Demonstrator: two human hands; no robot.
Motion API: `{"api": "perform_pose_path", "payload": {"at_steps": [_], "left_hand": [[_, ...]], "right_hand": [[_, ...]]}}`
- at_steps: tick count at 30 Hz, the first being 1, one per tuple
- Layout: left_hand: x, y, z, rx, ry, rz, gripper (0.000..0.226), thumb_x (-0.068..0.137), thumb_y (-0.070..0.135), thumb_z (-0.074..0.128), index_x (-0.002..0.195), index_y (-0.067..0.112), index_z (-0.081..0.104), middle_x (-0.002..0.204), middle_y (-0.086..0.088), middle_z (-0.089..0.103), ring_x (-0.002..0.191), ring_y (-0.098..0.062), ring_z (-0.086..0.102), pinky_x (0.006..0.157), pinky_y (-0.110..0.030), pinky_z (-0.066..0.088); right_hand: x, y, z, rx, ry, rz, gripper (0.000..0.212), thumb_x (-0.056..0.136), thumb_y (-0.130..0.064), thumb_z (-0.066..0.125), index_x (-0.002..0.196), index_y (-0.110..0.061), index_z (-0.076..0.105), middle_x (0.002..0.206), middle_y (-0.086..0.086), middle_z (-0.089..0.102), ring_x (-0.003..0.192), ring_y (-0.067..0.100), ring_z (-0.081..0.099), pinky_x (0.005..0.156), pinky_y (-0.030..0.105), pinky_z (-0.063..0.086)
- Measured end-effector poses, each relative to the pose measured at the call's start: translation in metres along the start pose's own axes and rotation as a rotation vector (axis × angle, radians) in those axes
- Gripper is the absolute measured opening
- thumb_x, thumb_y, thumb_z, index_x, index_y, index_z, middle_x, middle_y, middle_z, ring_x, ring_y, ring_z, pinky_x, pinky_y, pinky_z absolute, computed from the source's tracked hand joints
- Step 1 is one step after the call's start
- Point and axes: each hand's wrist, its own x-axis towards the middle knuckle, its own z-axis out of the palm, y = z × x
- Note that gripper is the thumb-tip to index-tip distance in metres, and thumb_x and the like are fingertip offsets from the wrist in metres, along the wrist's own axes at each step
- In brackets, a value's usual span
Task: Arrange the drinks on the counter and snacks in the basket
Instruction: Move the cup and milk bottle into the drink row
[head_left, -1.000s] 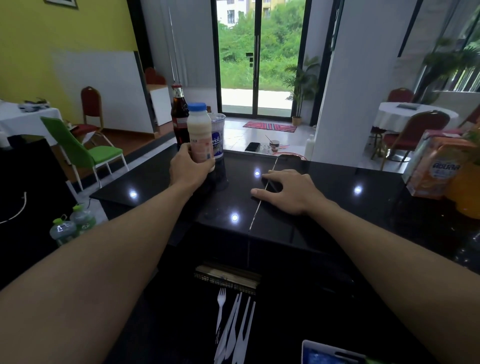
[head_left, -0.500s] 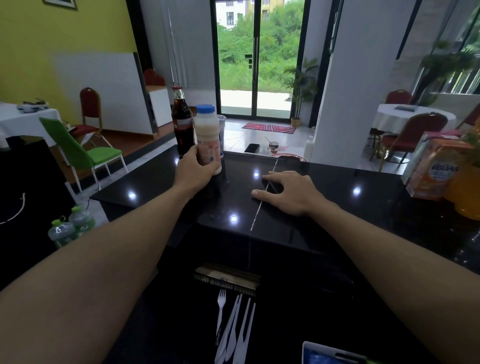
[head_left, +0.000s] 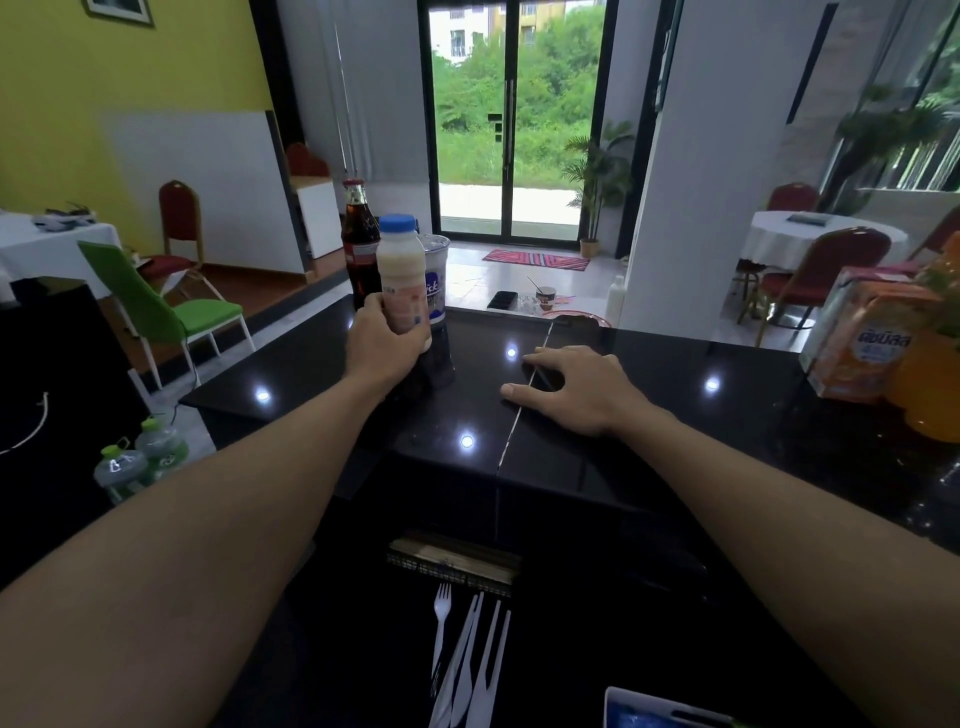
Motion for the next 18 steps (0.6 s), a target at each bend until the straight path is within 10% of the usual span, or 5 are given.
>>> {"api": "perform_pose_path", "payload": {"at_steps": [18], "left_hand": [[-0.011,0.014,-0.006,0.133,-0.091,0.065,0.066,0.079,0.041,0.080,0.135,0.025,0.049,0.130,-0.001,0.063,0.114,-0.022,0.061,0.098,-0.041,0.050]], "right_hand": [[-0.014,-0.003,-0.014,0.153,-0.003,-0.003,0.082,0.077,-0.077,0.062,0.141,-0.024,0.058,0.154,-0.002,0.046,0.141,0.017,0.043,0.112,0.031,0.033]]}}
